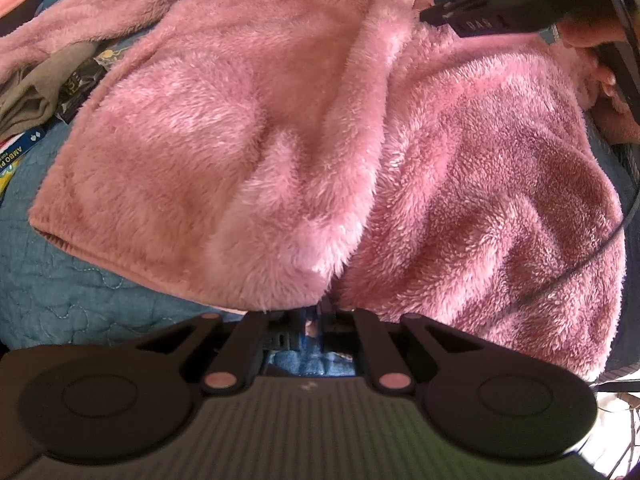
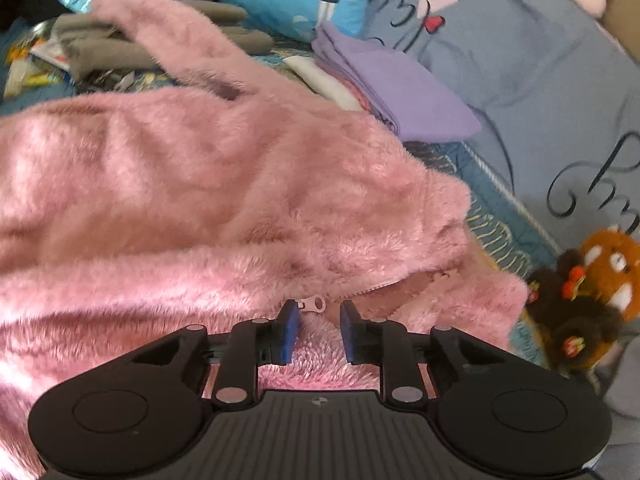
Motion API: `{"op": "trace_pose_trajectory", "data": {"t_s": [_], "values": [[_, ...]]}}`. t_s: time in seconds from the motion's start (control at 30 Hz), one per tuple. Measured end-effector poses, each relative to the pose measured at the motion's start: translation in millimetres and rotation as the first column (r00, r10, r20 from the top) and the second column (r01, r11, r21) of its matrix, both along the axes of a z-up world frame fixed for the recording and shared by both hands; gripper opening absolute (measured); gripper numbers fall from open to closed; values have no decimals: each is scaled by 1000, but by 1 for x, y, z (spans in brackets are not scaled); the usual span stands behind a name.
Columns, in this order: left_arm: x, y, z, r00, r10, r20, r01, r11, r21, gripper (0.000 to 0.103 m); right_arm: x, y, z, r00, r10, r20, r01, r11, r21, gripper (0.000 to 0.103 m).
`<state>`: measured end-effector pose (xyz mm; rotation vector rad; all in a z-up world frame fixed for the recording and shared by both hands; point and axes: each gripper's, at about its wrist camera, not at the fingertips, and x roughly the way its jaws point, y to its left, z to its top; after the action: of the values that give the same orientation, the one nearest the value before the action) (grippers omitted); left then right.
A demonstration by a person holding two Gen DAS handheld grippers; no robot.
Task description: Fold clothes
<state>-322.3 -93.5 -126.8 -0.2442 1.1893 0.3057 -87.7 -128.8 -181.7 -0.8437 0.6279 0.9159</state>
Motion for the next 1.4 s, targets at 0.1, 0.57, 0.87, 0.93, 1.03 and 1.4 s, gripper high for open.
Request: {"op": "trace_pose_trajectory", "data": {"t_s": [0.1,0.57,0.87,0.93,1.03,1.4], "values": [[0,1,3,1000,-2,-1,2,1000,5,5,6,5,-8,999,4,-46,-5,1000,-11,23],[1,5,19,1000,-6,-4,6,1000,19,5,35,14,-20,986,-7,-169,11,1000,23,48],[2,8,29,1000,-10,-6,10,1000,25,5,37,31,-16,967,93,-238,-105,994,-39,24],[2,9,32,1000,-10,-7,11,1000,26,5,27,34,-16,975,120,-187,-134,989,-65,21],[3,10,36,1000,-10,-7,11,1000,27,5,12,32,-15,982,142,-126,-153,985,-84,11],[6,14,51,1000,-12,-7,12,1000,28,5,-11,32,-22,985,130,115,-114,985,-132,1]]}}
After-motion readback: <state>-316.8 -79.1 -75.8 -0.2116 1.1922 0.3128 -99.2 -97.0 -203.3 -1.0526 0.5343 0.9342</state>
